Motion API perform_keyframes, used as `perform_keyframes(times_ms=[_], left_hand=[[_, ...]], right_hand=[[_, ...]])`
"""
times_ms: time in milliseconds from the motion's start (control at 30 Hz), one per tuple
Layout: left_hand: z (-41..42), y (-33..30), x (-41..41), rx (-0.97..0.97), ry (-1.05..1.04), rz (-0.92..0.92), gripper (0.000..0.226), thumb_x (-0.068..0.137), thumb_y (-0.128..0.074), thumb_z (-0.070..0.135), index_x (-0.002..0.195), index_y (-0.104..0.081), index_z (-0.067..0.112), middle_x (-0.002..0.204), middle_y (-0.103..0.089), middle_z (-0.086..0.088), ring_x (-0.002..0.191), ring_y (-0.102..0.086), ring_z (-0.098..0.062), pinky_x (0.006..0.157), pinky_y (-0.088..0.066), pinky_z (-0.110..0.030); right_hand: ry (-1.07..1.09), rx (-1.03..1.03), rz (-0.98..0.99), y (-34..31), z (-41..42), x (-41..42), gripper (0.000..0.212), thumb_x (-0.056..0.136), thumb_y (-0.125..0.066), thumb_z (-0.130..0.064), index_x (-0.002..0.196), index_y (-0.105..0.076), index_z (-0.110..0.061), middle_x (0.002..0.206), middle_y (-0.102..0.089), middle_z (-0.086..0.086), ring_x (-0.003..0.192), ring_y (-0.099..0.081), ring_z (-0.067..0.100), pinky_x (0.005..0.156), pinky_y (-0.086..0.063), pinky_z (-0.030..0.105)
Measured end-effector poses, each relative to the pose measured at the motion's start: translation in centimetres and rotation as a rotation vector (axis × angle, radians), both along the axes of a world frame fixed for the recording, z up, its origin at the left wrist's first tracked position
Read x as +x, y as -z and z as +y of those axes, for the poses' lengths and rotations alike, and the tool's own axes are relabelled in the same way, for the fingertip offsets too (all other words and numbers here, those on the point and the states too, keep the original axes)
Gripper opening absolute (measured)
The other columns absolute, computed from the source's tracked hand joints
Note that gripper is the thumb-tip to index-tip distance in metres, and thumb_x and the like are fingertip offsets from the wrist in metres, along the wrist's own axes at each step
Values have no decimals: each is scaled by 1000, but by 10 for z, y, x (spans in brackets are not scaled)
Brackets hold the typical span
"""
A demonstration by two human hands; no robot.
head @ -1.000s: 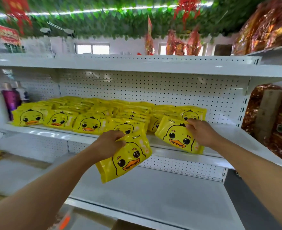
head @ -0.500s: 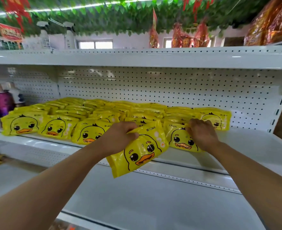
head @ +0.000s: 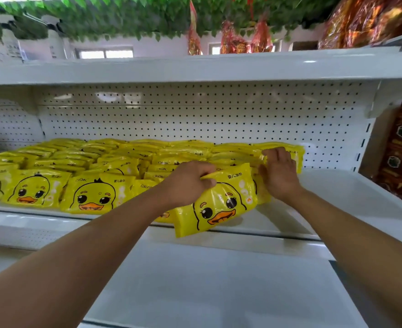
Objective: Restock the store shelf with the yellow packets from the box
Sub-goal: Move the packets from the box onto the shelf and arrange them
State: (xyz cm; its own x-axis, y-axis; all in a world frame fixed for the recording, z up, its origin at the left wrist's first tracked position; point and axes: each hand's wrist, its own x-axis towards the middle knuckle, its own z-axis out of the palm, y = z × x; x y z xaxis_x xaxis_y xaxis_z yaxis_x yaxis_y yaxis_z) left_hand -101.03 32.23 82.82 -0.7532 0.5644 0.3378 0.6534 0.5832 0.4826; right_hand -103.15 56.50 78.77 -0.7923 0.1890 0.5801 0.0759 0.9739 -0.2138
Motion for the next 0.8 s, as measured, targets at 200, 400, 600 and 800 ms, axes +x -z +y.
perform_keyframes(times_ms=[200, 400, 600, 800], left_hand=[[60, -1, -23, -82, 67, 10, 11, 94, -53, 15, 96, -60, 8, 87, -56, -2, 83, -46, -18, 67, -33, -25], [93, 16, -54, -205, -70, 92, 25, 95, -51, 18, 118, -58, 18, 123, -56, -5, 113, -48, -26, 88, -40, -31], [98, 34, -57, -80, -175, 248, 18, 87, -62, 17, 105, -62, 19, 112, -61, -2, 106, -57, -23, 84, -44, -33], [86, 27, -44, -143, -260, 371, 42, 80, -68, 10, 118, -55, 19, 119, -51, -4, 111, -53, -23, 82, -44, -33]], right_hand=[[41, 18, -134, 5, 36, 36, 42, 93, -51, -20, 132, -40, -8, 133, -36, 14, 123, -32, 32, 97, -31, 39], [83, 1, -162, 15, 47, 59, 43, 93, -51, -19, 132, -39, -7, 134, -36, 15, 125, -31, 31, 100, -34, 40], [49, -29, -182, 18, 46, 74, 43, 93, -51, -21, 132, -39, -7, 134, -35, 14, 124, -30, 32, 102, -33, 41], [-13, 48, -201, 13, 33, 91, 50, 93, -52, -25, 137, -35, -9, 138, -34, 11, 125, -30, 29, 102, -34, 38]])
